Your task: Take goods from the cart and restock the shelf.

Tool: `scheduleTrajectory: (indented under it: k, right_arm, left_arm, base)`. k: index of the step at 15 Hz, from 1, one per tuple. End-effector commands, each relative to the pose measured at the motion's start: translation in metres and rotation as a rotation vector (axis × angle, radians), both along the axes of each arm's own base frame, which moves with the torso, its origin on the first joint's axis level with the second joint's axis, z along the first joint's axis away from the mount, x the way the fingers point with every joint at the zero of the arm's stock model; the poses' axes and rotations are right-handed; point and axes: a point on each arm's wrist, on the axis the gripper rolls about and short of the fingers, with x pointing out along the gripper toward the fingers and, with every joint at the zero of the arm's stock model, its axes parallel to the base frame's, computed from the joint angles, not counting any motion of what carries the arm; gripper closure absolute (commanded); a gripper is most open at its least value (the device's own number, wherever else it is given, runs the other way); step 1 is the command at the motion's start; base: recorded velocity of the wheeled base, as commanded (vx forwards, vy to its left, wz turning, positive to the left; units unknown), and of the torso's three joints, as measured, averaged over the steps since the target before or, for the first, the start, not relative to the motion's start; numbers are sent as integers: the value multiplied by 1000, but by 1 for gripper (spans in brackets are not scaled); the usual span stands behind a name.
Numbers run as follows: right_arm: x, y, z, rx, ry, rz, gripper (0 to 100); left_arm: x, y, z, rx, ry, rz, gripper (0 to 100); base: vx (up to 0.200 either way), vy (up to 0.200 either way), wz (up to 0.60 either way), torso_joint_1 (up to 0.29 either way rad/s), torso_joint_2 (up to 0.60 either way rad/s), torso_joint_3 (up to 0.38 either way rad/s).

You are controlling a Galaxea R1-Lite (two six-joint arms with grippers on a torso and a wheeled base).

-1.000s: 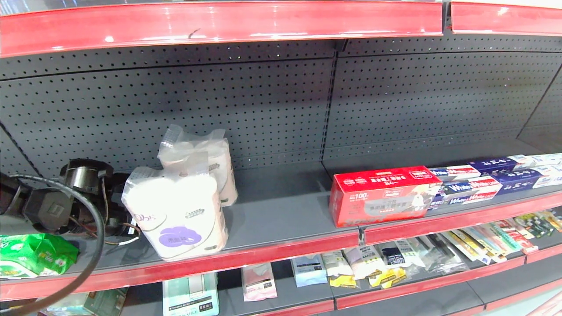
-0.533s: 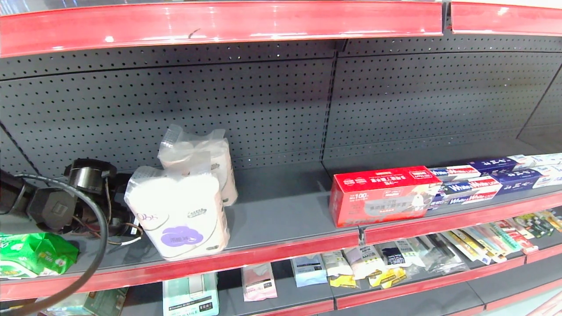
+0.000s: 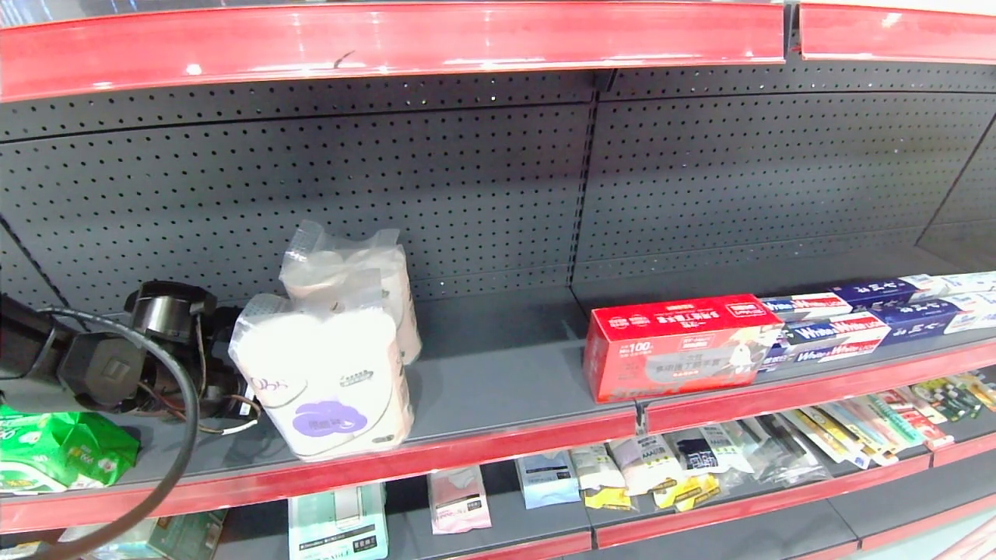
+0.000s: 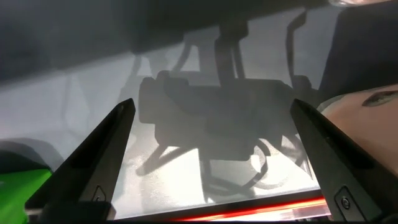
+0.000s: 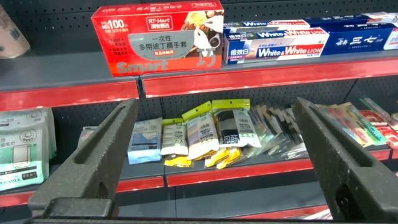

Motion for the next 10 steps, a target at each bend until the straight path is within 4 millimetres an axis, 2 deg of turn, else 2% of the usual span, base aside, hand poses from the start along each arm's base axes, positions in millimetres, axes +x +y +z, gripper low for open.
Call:
scheduleTrajectory:
  k: [1, 10]
  right_arm:
    - [0, 0, 0, 0, 0, 0, 0]
    - [0, 0, 0, 0, 0, 0, 0]
  left_arm:
    - [0, -2, -1, 0, 2, -6, 0]
    - [1, -3, -2, -1, 8, -9, 0]
  base:
    - [0, 0, 0, 0, 0, 0]
    - [0, 0, 0, 0, 0, 0]
